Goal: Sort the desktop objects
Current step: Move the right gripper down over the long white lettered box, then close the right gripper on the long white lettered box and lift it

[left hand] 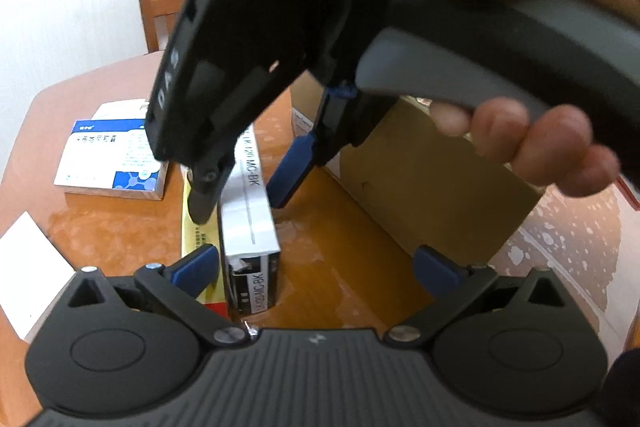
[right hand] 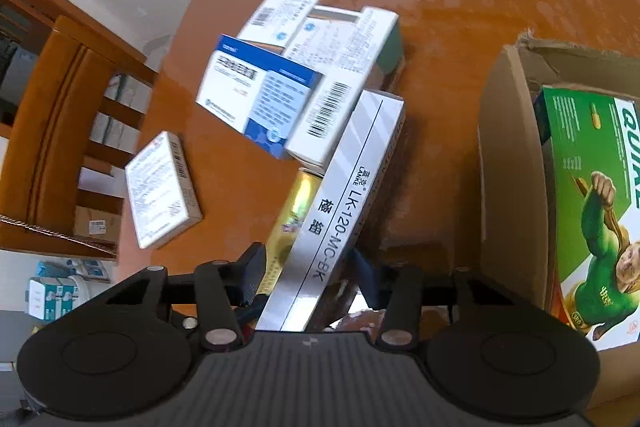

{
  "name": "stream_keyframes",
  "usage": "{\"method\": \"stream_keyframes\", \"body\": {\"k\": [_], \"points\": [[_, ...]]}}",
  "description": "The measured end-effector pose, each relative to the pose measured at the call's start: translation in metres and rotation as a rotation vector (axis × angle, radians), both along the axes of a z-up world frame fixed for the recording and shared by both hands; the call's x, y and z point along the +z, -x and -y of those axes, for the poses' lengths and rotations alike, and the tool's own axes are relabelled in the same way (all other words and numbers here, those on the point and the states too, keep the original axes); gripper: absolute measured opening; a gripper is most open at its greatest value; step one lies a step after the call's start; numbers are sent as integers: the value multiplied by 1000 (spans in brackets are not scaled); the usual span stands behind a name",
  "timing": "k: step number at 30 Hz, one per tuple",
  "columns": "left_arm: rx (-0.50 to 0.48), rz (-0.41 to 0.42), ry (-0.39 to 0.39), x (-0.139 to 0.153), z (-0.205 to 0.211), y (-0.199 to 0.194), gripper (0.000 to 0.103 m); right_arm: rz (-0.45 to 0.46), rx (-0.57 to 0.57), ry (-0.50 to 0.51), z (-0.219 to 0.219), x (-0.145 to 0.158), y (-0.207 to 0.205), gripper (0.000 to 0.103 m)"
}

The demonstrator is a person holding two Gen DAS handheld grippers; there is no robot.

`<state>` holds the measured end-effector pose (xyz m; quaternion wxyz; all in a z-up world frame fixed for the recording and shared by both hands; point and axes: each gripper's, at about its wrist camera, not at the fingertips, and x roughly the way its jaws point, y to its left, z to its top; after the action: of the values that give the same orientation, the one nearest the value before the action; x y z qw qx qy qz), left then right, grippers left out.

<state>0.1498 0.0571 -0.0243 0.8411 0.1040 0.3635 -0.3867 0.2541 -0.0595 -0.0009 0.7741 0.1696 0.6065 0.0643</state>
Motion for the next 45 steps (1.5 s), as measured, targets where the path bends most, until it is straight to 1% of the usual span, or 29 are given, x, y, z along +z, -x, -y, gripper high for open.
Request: {"method": "stream_keyframes", "body": {"k": [5, 8, 13, 19, 27, 30, 32, 33, 35, 36, 39, 43, 45], "points": [[-37, 7, -6, -1, 1, 4, 103, -37, -10, -46, 3, -13, 4, 52], [-52, 1, 6, -1, -1, 7, 103, -39, -8, -46, 3, -12, 6, 49], [-65, 3, 17, -2, -1, 9, 103, -41, -14, -39, 5, -11, 8, 48], [-92, 9, 9, -3, -2, 19, 103, -35, 25, -19, -2, -10, 14, 48], [-146, -15, 6, -3, -14, 43, 103, -72, 82, -19, -12, -12, 41, 47], [-123, -25, 4, -3, -16, 42, 103, -67, 85, -12, -14, -11, 45, 48], [-101, -25, 5, -1, -15, 39, 103, -50, 81, 11, -18, -9, 42, 49], [-90, -24, 5, 0, -15, 38, 103, -39, 79, 24, -19, -8, 40, 53], [-70, -20, 10, 2, -18, 37, 103, -25, 79, 43, -22, -6, 35, 57], [-60, -19, 14, 3, -19, 37, 103, -18, 76, 50, -22, -6, 32, 60], [-31, -12, 19, 5, -22, 36, 103, -4, 76, 79, -25, -6, 22, 64], [-7, -10, 24, 4, -24, 36, 103, 22, 94, 104, -28, -4, 19, 64], [-1, -15, 23, 1, -22, 35, 103, 19, 114, 97, -29, -3, 22, 57]]}}
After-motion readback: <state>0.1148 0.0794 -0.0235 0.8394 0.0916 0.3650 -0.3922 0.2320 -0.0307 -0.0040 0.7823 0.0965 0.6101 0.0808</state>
